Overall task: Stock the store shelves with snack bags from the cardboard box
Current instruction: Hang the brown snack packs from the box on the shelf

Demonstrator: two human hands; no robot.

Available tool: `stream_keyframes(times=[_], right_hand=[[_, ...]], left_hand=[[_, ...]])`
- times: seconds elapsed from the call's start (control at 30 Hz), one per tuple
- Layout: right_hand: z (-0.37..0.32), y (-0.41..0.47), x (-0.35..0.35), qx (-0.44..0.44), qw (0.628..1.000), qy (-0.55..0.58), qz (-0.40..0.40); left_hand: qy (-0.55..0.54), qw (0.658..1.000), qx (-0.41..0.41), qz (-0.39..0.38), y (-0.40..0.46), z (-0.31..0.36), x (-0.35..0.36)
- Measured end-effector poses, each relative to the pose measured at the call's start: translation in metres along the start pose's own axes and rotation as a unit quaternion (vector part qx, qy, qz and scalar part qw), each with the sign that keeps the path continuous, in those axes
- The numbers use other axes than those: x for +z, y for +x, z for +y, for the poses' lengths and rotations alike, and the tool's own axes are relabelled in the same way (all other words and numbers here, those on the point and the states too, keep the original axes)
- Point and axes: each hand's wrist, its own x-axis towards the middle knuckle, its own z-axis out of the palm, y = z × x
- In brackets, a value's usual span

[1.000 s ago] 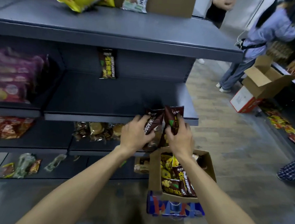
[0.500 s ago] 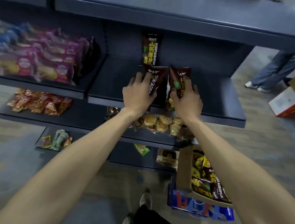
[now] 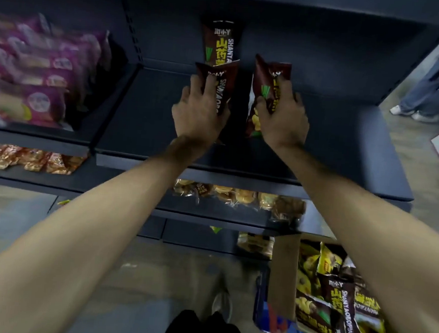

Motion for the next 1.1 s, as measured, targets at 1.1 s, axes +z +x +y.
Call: stream_keyframes(times=[1.1], right_hand=[[0.01,0.124,0.116,-0.081,0.991,-0.108,0.016]], left_hand=[[-0.074,0.995,-0.034,0.062,0.101,0.006,0.116]])
